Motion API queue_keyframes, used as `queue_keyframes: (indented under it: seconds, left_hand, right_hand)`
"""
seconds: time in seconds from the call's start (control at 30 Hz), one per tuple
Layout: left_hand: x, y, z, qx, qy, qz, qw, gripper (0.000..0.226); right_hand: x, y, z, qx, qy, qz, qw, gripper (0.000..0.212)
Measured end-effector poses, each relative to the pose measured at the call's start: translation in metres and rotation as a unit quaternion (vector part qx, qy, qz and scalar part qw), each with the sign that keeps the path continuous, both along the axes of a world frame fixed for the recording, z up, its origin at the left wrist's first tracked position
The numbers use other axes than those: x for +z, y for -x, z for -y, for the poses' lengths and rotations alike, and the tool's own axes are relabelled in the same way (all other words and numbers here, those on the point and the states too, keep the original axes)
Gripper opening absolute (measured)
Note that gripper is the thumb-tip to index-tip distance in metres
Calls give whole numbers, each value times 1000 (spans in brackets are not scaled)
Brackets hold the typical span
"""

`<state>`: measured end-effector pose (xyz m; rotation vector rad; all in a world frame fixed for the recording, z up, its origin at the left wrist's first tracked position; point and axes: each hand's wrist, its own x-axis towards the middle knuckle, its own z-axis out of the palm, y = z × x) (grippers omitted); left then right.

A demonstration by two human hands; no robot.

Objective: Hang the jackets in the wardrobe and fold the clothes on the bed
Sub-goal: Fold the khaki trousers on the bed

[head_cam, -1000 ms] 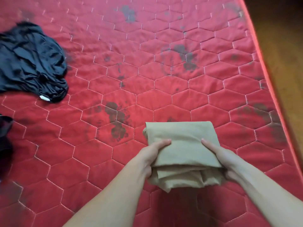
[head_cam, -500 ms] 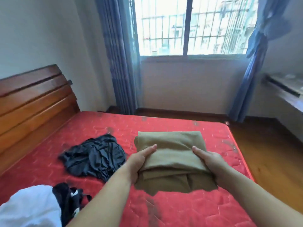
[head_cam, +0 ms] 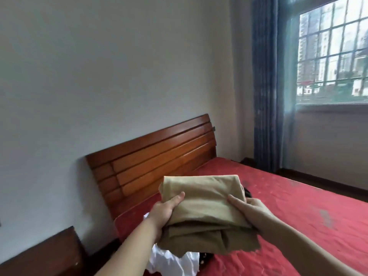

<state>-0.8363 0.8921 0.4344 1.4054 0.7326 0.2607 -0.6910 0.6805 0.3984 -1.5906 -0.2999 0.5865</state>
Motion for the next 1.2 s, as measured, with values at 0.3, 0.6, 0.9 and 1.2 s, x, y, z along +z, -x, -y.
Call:
queue_keyframes:
  seconds: [0.3, 0.6, 0.9, 1.2]
  left_hand:
    - [23, 222, -137, 235, -28, 35, 971, 61]
    - [-1, 448, -294, 398, -25, 66, 915, 65]
    - [-14, 582, -404, 498, -53, 72, 863, 112]
    - [-18, 632, -516, 560, -30, 60, 826, 78]
  right_hand:
    - [44, 142, -220, 210, 24, 98, 973, 52]
    - [43, 336, -444, 380, 12, 78, 922, 50]
    - [49, 466, -602, 479, 41, 63, 874, 67]
    - [41, 522, -761, 557, 31, 86, 825, 75]
